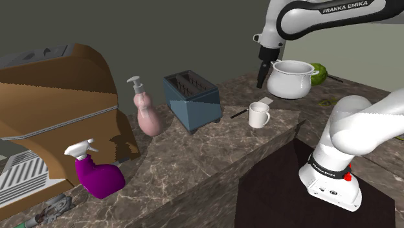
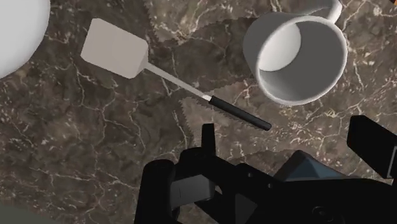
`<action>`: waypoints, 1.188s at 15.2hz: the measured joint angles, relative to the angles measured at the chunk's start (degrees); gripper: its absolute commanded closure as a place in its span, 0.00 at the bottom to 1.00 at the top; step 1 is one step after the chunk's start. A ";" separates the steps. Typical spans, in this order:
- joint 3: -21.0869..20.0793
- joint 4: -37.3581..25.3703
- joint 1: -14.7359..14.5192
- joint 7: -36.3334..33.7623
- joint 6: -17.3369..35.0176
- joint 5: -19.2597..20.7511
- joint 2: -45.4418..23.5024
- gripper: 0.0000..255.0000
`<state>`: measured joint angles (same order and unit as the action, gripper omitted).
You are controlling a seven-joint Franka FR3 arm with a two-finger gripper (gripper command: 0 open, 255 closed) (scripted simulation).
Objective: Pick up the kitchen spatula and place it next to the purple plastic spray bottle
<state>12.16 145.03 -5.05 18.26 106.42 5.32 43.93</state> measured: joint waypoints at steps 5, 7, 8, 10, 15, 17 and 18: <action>10.02 3.25 -4.95 23.13 8.08 5.10 -5.43 0.00; 13.87 3.61 -7.13 32.42 10.81 6.70 -7.98 0.00; 15.61 3.72 -8.30 36.98 11.98 7.36 -9.12 0.00; 19.64 3.27 -11.25 46.31 15.49 8.12 -13.25 0.00; 25.29 3.64 -15.62 58.82 22.45 7.99 -20.20 0.00; 26.09 4.45 -15.99 59.64 24.50 7.78 -21.49 0.00; 26.39 4.84 -16.16 59.89 25.42 7.64 -22.05 0.00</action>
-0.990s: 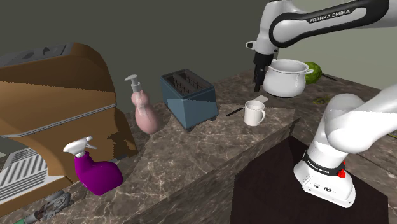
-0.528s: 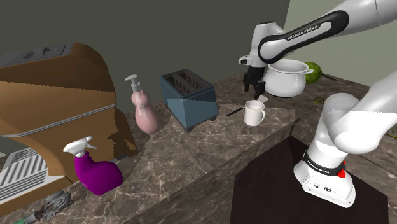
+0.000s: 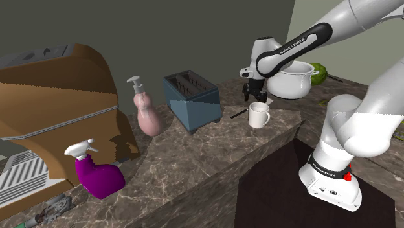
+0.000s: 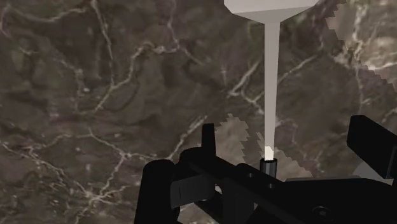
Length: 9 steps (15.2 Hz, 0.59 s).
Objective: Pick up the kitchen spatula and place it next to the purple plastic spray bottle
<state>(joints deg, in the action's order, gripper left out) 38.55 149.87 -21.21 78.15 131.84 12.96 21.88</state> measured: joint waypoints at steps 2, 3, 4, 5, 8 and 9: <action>0.59 0.48 -0.46 0.46 1.70 -0.48 -1.30 0.00; 0.66 0.66 -0.56 0.48 2.11 -0.57 -1.53 0.00; 0.75 0.69 -0.64 0.56 2.33 -0.65 -1.74 0.00; 0.79 0.70 -0.68 0.59 2.45 -0.70 -1.84 0.00; 0.82 0.71 -0.72 0.62 2.55 -0.75 -1.93 0.00; 0.82 0.71 -0.72 0.62 2.55 -0.75 -1.93 1.00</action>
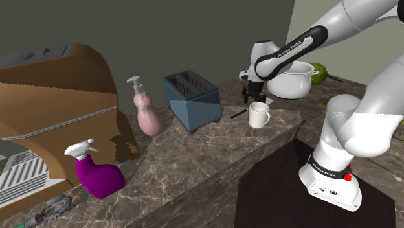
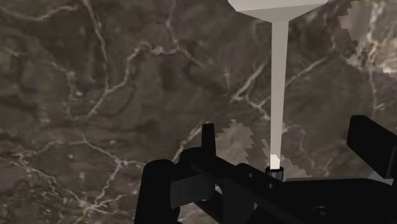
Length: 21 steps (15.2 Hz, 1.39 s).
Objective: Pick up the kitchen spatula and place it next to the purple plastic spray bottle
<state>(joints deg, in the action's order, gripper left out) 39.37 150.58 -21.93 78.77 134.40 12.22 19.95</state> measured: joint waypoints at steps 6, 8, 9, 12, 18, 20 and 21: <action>0.00 0.00 0.00 0.00 0.00 0.00 0.00 1.00; 0.00 0.00 0.00 0.00 0.00 0.00 0.00 1.00; 0.00 0.00 0.00 0.00 0.00 0.00 0.00 1.00; -0.39 -0.46 0.27 -0.28 -1.22 0.30 0.83 1.00; -2.14 -2.63 1.10 -1.41 -6.51 1.11 4.14 1.00; -2.84 -3.39 1.37 -1.86 -8.43 1.33 5.35 1.00; -3.15 -3.89 1.51 -1.98 -9.50 1.42 5.94 1.00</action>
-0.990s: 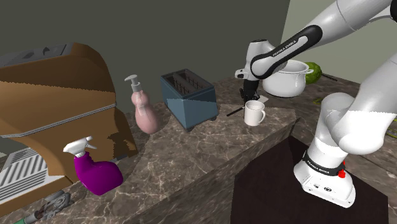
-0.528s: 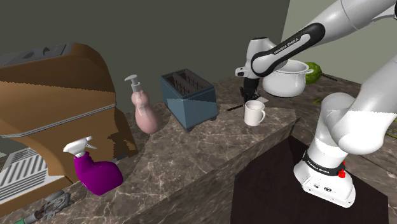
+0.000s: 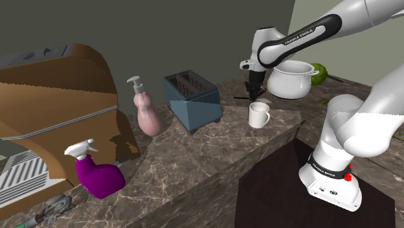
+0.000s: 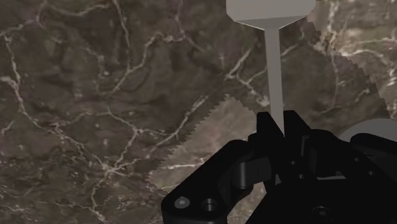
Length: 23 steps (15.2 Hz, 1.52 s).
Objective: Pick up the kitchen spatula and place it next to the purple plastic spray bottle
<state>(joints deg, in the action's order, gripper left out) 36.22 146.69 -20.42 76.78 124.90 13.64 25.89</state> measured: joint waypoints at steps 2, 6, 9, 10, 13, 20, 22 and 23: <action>-0.66 -0.90 0.06 -0.40 -1.74 -0.01 0.85 1.00; -1.49 -3.02 0.25 -0.59 -5.11 -0.06 2.17 1.00; -2.36 -4.46 0.33 -1.01 -7.64 -0.14 3.27 1.00; -2.60 -5.21 0.34 -1.04 -8.65 -0.20 3.55 1.00; -3.25 -6.82 0.43 -1.20 -11.13 -0.31 4.42 1.00; -4.76 -11.33 0.29 -1.55 -16.90 -0.88 5.68 1.00; -5.10 -12.89 0.14 -1.62 -18.48 -1.16 5.69 1.00; -5.25 -13.43 0.16 -1.60 -19.18 -1.19 5.86 1.00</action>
<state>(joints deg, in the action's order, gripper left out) 30.97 133.25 -20.26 75.18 105.72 12.45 31.76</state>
